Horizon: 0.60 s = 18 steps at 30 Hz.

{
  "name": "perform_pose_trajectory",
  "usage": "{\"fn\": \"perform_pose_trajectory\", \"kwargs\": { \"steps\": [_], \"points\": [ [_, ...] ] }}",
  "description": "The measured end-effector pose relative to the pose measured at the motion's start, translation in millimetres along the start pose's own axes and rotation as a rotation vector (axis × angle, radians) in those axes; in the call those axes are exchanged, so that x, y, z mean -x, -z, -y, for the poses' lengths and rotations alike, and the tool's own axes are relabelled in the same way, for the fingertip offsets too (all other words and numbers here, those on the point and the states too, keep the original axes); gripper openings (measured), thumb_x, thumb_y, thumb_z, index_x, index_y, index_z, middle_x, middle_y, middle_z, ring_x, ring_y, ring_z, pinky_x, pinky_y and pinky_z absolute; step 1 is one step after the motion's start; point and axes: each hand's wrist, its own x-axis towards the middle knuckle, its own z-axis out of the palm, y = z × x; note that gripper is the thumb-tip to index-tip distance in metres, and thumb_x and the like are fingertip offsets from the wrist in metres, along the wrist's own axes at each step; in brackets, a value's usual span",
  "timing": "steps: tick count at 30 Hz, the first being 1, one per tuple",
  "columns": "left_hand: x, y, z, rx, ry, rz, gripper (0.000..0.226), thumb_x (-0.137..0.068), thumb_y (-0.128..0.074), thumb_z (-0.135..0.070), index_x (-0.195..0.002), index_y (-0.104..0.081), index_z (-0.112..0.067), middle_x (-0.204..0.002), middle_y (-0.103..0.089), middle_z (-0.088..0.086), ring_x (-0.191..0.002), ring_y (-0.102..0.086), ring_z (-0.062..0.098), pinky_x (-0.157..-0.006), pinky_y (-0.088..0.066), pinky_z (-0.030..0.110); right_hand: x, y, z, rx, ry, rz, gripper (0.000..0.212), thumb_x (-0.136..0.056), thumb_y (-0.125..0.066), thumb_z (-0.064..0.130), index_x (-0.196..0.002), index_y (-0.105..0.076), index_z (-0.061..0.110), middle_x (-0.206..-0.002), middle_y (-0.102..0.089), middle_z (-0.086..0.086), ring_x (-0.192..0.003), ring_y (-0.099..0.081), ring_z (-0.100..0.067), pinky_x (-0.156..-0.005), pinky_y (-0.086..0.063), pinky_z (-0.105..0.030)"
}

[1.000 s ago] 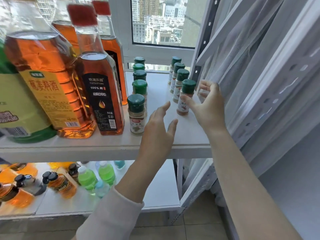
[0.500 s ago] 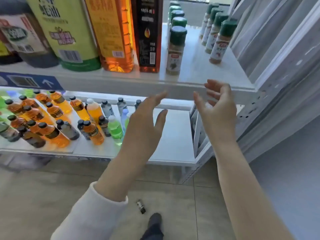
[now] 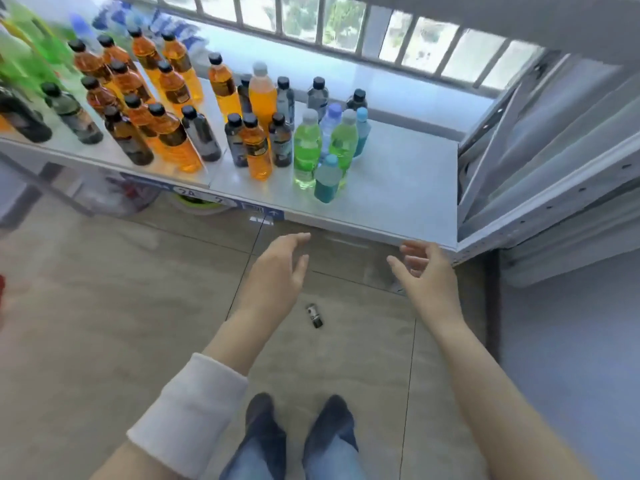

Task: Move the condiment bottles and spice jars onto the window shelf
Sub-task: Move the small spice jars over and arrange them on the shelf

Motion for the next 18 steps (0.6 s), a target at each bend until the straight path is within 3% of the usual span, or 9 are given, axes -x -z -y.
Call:
{"fn": "perform_pose_trajectory", "kwargs": {
  "steps": [5,10,18],
  "points": [
    [14,-34,96,-0.052,0.130,0.056,0.032,-0.092,-0.052,-0.011,-0.124,-0.055,-0.012,-0.123,-0.059,0.001,-0.110,-0.057,0.019,-0.089,-0.040,0.023,11,-87,-66,0.110,-0.068,0.143,0.031,-0.079,-0.072,0.023,-0.107,-0.057,0.018,-0.109,-0.062,-0.001,-0.095,-0.056,-0.011,-0.079,-0.038,-0.016],
    [1,-119,198,-0.091,0.229,0.175,0.033,-0.094,-0.048,-0.013,-0.127,-0.051,-0.012,-0.129,-0.055,0.004,-0.120,-0.051,0.020,-0.101,-0.037,0.032,-15,-181,-172,0.192,-0.172,0.258,0.037,-0.078,-0.073,0.027,-0.109,-0.056,0.014,-0.113,-0.060,-0.002,-0.101,-0.056,-0.014,-0.082,-0.038,-0.019],
    [-42,-294,394,-0.227,0.231,0.337,0.038,-0.092,-0.050,-0.015,-0.130,-0.049,-0.014,-0.134,-0.052,0.006,-0.122,-0.050,0.026,-0.099,-0.039,0.035,-73,-331,-391,0.330,-0.293,0.366,0.055,-0.074,-0.075,0.038,-0.118,-0.054,0.013,-0.116,-0.058,-0.004,-0.108,-0.056,-0.021,-0.089,-0.045,-0.033]
  ]
}}
